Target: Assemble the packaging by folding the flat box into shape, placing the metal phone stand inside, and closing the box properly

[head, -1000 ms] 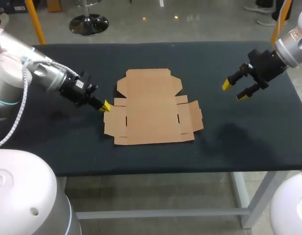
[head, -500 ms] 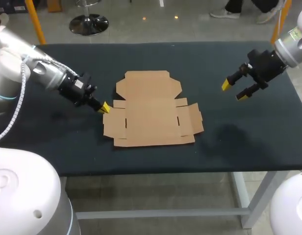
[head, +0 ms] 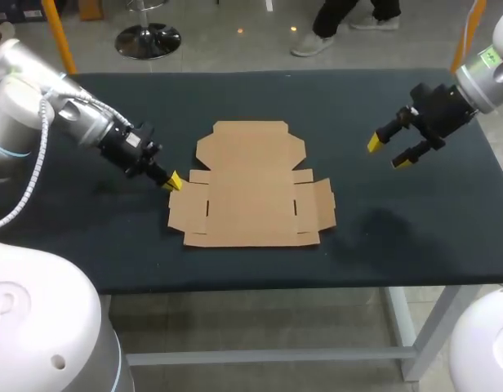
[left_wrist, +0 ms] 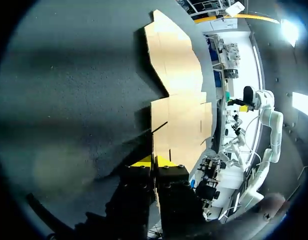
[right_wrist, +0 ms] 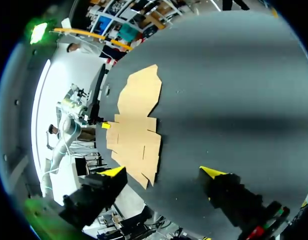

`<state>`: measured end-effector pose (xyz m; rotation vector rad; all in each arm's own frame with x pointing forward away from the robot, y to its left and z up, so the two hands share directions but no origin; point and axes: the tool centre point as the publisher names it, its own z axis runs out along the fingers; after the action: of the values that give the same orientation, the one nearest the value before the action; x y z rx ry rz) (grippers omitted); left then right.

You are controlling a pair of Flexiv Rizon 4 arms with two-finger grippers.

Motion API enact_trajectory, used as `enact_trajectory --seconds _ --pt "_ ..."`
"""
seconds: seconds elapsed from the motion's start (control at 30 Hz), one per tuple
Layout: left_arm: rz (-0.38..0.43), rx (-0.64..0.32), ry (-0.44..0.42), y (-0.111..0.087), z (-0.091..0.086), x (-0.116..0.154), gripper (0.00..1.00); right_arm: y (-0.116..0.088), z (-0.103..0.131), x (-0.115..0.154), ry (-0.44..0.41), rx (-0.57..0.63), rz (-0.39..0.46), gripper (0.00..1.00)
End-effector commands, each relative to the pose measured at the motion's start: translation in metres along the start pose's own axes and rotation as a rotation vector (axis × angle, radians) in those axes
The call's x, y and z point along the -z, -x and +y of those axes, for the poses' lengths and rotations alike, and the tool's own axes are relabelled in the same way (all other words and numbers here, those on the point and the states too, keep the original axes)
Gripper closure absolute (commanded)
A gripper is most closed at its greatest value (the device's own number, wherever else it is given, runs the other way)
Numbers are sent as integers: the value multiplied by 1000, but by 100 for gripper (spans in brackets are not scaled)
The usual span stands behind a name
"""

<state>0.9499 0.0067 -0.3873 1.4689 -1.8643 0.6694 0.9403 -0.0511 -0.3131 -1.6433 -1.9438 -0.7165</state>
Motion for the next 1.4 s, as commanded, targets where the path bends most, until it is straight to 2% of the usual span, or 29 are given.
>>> enact_trajectory --seconds 0.03,0.13,0.2,0.23,0.27,0.3,0.33,1.07,1.4 --pt "-2 1 3 0 0 0 100 -1 -1 0 2 0 -1 0" --pt "-5 1 -2 -2 1 1 100 -1 -1 0 1 -1 -2 0" --pt "-8 2 -6 -2 2 1 84 -1 -1 0 0 -2 -2 0" --pt "-12 6 -15 -3 3 1 80 -1 0 0 0 -2 -2 0" --pt "-13 6 -21 -4 3 2 86 -1 0 0 0 -2 -2 0" --pt "-15 8 -28 -4 4 2 99 -1 0 0 0 -3 -2 0" --pt "-15 8 -29 -4 4 2 100 -1 0 0 0 -3 -2 0" --pt "-30 52 -96 -3 12 1 100 3 2 -2 -11 1 7 0" --pt "-34 55 -79 -1 5 0 100 5 2 -1 -9 -4 8 0"
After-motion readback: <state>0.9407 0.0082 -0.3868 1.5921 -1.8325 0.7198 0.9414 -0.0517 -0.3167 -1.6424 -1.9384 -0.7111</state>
